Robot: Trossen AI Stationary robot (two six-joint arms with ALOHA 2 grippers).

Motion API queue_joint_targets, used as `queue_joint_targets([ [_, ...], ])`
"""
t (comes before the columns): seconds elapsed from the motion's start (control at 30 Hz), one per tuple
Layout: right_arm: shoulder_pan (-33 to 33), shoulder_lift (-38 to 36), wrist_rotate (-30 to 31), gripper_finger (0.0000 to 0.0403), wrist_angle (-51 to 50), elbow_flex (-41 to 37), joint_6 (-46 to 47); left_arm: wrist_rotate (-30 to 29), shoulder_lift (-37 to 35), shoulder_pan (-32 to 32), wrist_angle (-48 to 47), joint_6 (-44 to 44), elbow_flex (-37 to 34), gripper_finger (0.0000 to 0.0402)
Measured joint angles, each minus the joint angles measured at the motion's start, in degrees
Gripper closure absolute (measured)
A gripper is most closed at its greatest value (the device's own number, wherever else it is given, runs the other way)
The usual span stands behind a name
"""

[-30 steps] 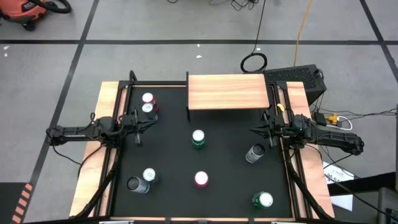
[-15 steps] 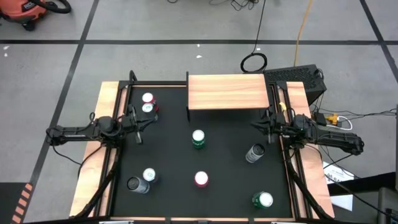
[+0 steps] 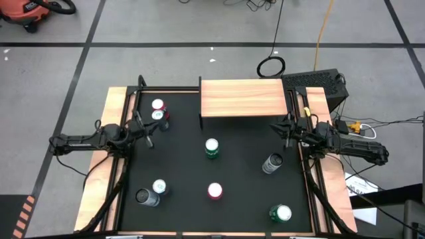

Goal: Place canned beverage on shelf
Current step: Put the right white soda can on the shelf

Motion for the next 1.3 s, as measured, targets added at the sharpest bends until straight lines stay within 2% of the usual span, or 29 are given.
queue_joint_targets([
  [0.1, 0.0, 0.3, 2.7, 0.0351, -0.7, 0.7, 0.8, -1.8, 0.1, 1.0, -1.4, -2.7, 0.1, 0.0367],
  [0.2, 0.0, 1.4, 3.7, 0.0302, -1.0, 1.8, 1.4, -2.5, 0.2, 1.7, -1.2, -3.1, 0.2, 0.0317],
  [0.37, 0.0, 4.0, 4.1, 0.0208, -0.7, 4.4, 1.1, -9.9, 0.2, 2.6, -1.2, -2.4, 0.2, 0.0238],
  [0.5, 0.0, 6.1, 5.0, 0.0147, 2.0, 5.3, -1.0, -11.3, 0.2, 2.6, -0.9, -1.3, 0.2, 0.0205],
  [0.6, 0.0, 6.9, 5.6, 0.0118, 4.7, 5.3, -5.7, -11.3, 0.2, 2.6, -0.7, -1.3, 0.2, 0.0195],
  [0.7, 0.0, 7.0, 5.7, 0.0106, 8.6, 5.4, -13.7, -11.8, 0.2, 2.6, 0.0, -0.5, 0.3, 0.0194],
  [0.77, 0.0, 7.0, 7.9, 0.0105, 10.9, 5.4, -15.7, -13.2, 0.2, 2.6, 0.7, 0.2, 0.3, 0.0194],
  [0.93, 0.0, 7.0, 16.4, 0.0111, 11.9, 5.5, -12.0, -17.3, 0.2, 3.2, 1.9, 0.2, 0.3, 0.0194],
  [1.1, 0.0, 7.2, 17.0, 0.0114, 6.1, 5.5, -10.6, -17.2, 0.2, 5.3, 2.6, 2.6, 0.4, 0.0194],
  [1.17, 0.0, 8.0, 15.3, 0.0114, 3.1, 5.5, -9.8, -15.0, 0.2, 6.2, 2.4, 5.2, 0.4, 0.0194],
  [1.3, 0.0, 11.0, 12.4, 0.0114, 1.3, 6.3, -4.1, -5.2, 0.2, 6.5, 2.5, 5.8, 0.4, 0.0194],
])
